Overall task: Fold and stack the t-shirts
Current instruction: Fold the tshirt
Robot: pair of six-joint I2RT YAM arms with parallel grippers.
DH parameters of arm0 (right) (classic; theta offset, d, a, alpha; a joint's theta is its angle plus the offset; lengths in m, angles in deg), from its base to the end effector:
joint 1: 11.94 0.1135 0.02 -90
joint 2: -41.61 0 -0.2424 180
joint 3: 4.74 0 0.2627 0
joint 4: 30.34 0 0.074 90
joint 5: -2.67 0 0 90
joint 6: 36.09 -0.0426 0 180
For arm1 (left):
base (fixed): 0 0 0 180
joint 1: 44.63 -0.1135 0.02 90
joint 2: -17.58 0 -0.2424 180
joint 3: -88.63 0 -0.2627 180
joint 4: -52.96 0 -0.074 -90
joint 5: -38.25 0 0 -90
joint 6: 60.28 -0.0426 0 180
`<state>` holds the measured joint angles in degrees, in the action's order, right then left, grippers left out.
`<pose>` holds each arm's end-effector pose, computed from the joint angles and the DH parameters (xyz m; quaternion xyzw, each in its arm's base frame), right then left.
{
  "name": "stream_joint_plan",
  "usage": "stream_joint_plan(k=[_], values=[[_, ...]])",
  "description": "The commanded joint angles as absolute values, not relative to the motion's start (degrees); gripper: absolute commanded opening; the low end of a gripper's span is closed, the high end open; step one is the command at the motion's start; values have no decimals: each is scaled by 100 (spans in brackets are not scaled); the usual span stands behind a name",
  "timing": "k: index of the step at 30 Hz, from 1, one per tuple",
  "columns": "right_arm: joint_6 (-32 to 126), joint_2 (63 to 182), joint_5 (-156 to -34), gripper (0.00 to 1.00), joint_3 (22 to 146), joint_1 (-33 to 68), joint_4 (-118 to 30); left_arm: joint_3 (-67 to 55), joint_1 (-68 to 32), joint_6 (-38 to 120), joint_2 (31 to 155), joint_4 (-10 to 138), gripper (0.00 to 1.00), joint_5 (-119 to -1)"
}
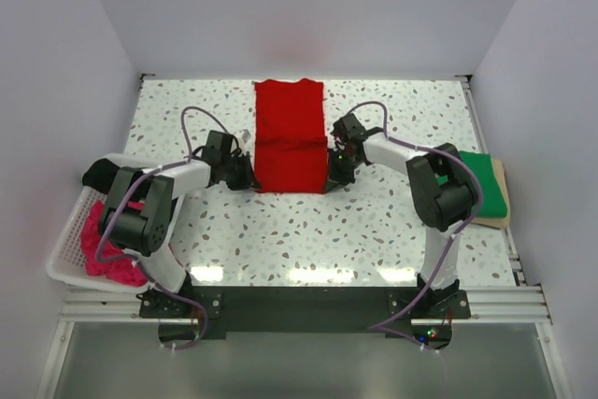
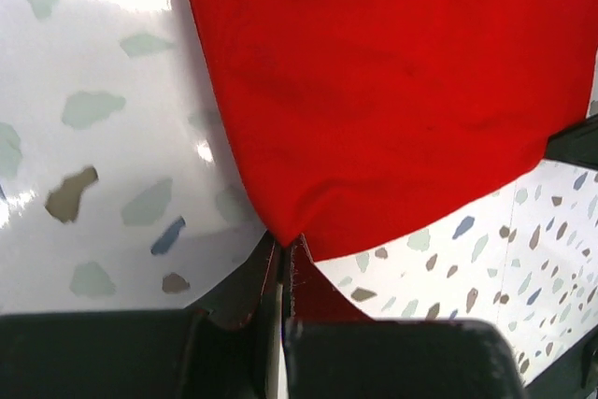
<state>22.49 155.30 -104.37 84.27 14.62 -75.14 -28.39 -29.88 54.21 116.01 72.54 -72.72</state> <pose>0.3489 0.1884 0.1183 0.0149 0.9734 0.2129 0.0834 0.3198 -0.1000 0.1077 -0.0251 0.9391 -0.2627 0.2200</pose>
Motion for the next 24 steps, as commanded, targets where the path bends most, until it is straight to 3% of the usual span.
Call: stream_joint_plan(k=[1, 15, 24], values=[[2340, 14956, -10386, 0, 8247, 1460, -7579, -3035, -2810, 5442, 11094, 7715, 0, -7038], [2306, 12768, -10360, 0, 6938, 1706, -8431, -3686, -2222, 6249, 9045, 8918, 0, -6652], [1858, 11089, -10114, 0, 6480, 2058, -9301, -3827, -1975, 6909, 7086, 10157, 0, -6677]])
